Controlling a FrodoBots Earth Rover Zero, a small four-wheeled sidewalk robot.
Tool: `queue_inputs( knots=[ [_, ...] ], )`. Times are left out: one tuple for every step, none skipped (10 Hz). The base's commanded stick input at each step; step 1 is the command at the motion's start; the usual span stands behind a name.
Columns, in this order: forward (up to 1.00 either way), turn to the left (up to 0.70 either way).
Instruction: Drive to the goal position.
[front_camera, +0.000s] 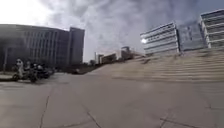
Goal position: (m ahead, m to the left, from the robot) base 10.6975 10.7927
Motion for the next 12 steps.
queue_inputs(
  knots=[
    [0.70,0.05],
    [0.70,0.00],
    [0.70,0.00],
    [0.70,0.00],
    [0.70,0.00],
    [0.70,0.00],
    [0.70,0.03],
    [0.70,0.16],
    [0.70,0.25],
    [0.70,0.32],
    [0.70,0.35],
    [0.70,0.30]
  ],
)
